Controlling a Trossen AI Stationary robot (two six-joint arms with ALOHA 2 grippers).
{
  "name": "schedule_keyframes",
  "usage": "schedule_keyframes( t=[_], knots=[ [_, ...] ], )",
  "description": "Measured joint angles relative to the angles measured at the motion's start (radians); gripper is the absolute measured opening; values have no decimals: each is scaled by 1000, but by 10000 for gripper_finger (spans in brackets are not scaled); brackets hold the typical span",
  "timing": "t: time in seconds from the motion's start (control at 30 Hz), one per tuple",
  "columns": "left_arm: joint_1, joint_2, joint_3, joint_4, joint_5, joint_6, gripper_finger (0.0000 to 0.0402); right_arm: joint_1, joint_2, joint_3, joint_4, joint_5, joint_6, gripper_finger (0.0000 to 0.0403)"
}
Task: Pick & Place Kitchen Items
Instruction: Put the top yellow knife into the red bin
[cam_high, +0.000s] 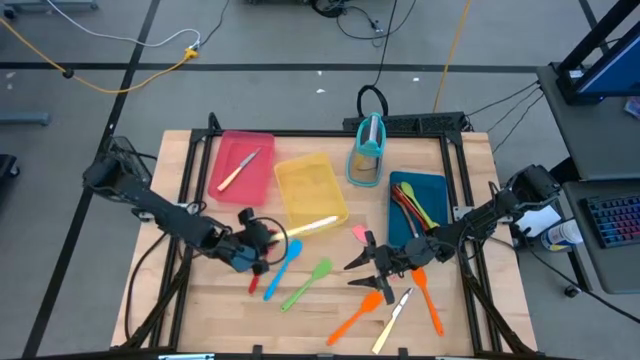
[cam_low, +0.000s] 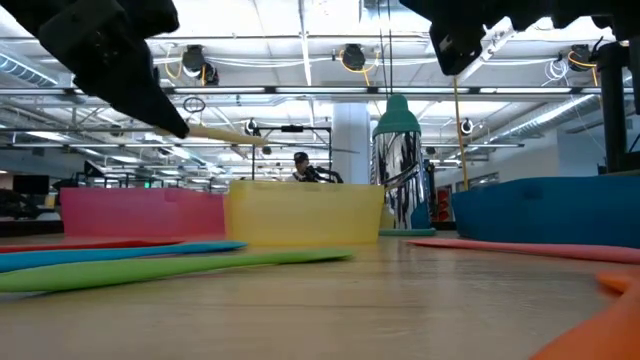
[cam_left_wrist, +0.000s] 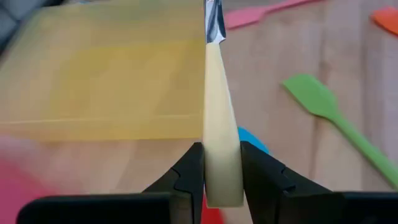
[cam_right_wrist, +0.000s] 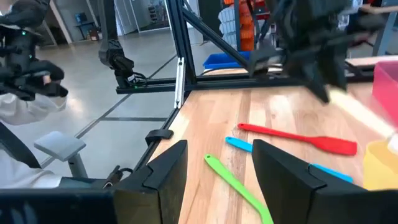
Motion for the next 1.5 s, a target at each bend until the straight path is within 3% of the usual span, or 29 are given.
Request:
schedule_keyframes(
  t=[0.43,0.7,0.83,1.03,1.17,1.3,1.5],
  knots=[
    [16,-237,2,-399,-284,-257,84,0,0,-6,4,0,1,173],
    [136,-256,2,-826,-269,-608,84,0,0,-6,8,0,1,173],
    [205,-252,-4,-950,-216,-721,84,0,0,-6,8,0,1,173],
    [310,-251,-70,-943,-142,-722,89,0,0,-7,8,0,1,173],
    [372,-246,-117,-839,-117,-652,103,0,0,-7,8,3,1,173],
    [437,-232,-157,-778,-65,-591,92,0,0,-7,8,3,1,173],
    [531,-232,-193,-754,-61,-556,94,0,0,-7,8,3,1,173]
  ],
)
